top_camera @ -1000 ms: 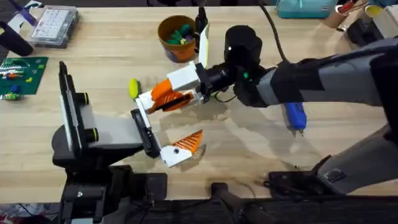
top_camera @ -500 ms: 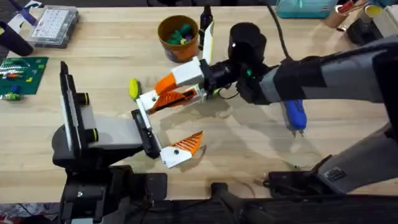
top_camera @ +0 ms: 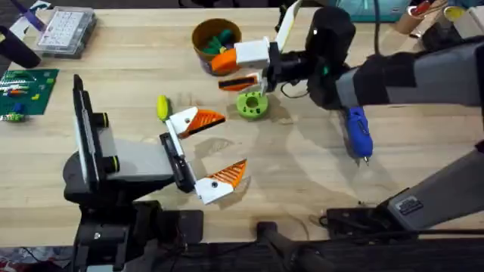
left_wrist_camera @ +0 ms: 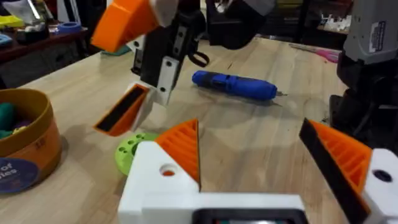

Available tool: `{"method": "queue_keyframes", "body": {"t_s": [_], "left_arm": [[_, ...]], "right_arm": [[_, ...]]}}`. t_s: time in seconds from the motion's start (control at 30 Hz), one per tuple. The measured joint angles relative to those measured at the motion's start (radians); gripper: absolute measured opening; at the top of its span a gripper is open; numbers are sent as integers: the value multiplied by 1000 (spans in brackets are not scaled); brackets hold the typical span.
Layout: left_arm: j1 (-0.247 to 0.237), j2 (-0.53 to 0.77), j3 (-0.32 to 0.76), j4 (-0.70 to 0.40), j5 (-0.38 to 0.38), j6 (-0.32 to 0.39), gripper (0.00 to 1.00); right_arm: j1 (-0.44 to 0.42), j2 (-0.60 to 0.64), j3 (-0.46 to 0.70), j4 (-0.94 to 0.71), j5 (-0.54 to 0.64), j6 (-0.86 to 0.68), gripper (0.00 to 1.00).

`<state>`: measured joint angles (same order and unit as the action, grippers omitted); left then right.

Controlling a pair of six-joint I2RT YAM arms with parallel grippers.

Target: Pick up the gripper from the table and insert it into the empty holder that is missing its gripper. Then pick up a screw, insert it into the mounting hole, and use the screwdriver to tighten it. Finally, clean up the table by picking up the vegetable and placing it into the bucket.

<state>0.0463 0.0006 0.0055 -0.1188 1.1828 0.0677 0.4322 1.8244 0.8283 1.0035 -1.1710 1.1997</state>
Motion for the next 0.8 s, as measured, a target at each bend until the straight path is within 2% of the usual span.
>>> {"method": "queue_keyframes", "body": {"t_s": [0.07, 0.17, 0.37, 0.5, 0.6, 0.67, 0.8], "left_arm": [[0, 0, 0, 0, 0, 0, 986], [0, 0, 0, 0, 0, 1, 986], [0, 0, 0, 0, 3, 1, 986], [0, 0, 0, -1, 3, 1, 986], [0, 0, 0, 0, 3, 1, 986], [0, 0, 0, 0, 3, 1, 986], [0, 0, 0, -1, 3, 1, 986]], "right_arm": [[-14, 0, 26, -58, 25, -49, 997], [-30, 0, 82, -234, 66, -161, 997], [-53, -6, 218, -773, 175, -461, 997], [-66, -50, 326, -1210, 304, -707, 997], [-70, -117, 407, -1442, 413, -865, 997], [-69, -171, 460, -1561, 486, -957, 997], [-68, -267, 511, -1682, 599, -1076, 997]]}}
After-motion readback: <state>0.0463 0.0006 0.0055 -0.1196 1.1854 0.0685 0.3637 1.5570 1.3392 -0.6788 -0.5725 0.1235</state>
